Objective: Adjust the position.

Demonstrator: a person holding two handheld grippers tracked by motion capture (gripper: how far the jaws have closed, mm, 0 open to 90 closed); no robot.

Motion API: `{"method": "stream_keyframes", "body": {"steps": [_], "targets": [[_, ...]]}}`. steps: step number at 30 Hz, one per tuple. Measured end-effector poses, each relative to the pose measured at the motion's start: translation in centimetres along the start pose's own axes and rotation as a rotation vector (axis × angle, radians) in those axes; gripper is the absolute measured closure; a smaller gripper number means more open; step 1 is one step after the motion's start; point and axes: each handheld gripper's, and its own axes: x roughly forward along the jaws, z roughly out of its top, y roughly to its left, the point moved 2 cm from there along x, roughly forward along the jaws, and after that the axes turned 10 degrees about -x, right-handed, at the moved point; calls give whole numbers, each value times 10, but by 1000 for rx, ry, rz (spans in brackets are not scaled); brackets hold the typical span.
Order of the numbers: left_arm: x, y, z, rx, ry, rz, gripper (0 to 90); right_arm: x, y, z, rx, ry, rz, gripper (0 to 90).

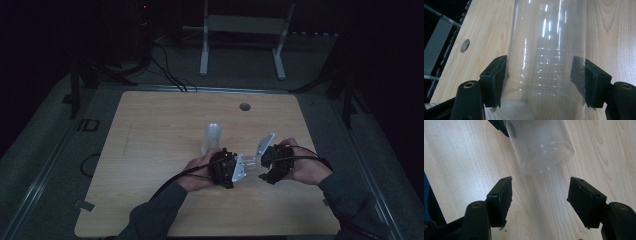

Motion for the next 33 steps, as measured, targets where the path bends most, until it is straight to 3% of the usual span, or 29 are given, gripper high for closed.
{"method": "stream_keyframes", "body": {"steps": [8,9,10,12,15,17,19,33], "targets": [[2,-5,-1,29,12,12,307,3,0,7,-34,26,13,355],[2,-7,0,59,25,22,307,4,1,8,-33,30,14,355],[2,-7,0,63,25,21,307,5,0,10,-36,36,19,354],[3,-9,0,37,-1,14,307,6,0,11,-36,40,23,353],[2,-8,1,39,0,11,307,7,-1,12,-34,41,29,351],[1,-8,1,5,-28,-7,307,8,-2,13,-35,41,30,346],[0,-6,1,-3,-30,-21,307,8,-1,14,-35,38,29,341],[-4,-6,2,-5,-51,-70,307,9,1,19,-72,17,28,349]]}}
